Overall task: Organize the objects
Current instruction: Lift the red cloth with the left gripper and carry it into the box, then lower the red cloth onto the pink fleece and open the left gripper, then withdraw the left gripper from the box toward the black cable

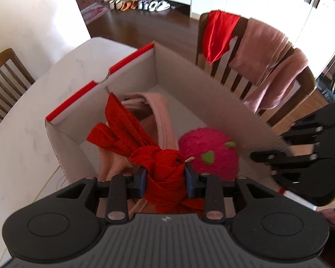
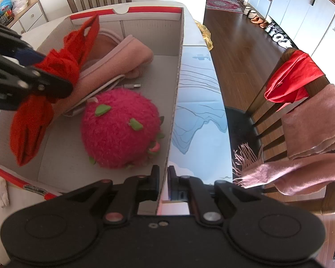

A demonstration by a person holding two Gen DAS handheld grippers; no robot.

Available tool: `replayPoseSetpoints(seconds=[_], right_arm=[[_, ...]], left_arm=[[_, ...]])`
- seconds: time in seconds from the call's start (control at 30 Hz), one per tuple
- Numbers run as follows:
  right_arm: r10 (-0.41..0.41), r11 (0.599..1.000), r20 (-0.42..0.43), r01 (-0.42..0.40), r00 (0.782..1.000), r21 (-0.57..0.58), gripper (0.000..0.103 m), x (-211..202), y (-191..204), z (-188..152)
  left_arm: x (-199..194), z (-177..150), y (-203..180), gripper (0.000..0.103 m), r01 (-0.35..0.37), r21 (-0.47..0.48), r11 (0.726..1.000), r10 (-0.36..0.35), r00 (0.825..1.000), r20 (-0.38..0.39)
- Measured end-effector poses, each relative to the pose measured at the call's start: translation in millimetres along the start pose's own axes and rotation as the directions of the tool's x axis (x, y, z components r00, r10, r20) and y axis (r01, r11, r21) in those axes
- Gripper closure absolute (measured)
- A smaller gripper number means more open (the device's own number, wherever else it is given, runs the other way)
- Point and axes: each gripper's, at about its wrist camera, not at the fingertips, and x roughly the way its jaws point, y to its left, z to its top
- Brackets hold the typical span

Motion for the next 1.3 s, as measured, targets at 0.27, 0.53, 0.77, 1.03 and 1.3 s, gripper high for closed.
replayPoseSetpoints(seconds=[0.27, 0.53, 0.77, 1.03, 1.3], right_arm=[[0.007, 1.0, -0.003, -0.007, 1.0, -0.011, 0.097, 1, 0, 0], [0.021, 0.999, -0.01, -0.021, 1.0, -0.028, 0.096, 0, -1, 3], [0.028, 0.999, -0.004, -0.028, 1.0, -0.041, 0.096, -7, -1, 5], [0.032, 0.998, -0.003, -0.032, 0.999, -0.06, 0.096, -12, 0, 6], [0.022, 0.996, 0.004, -0.021, 1.0, -0.082, 0.096, -17, 3, 8]], left_arm=[[22, -3, 14, 0.07, 0.024, -0.041, 0.999, -0.026, 0.998, -0.053], [34, -9, 13, 0.061, 0.032, -0.048, 0.998, -0.035, 0.997, -0.062], [31, -17, 12, 0.046, 0.036, -0.068, 0.997, -0.039, 0.998, -0.042], [3, -28, 15, 0.04, 0.07, -0.125, 0.99, -0.07, 0.998, 0.011], [-51, -48, 20, 0.04, 0.093, -0.177, 0.98, -0.075, 0.992, 0.102]])
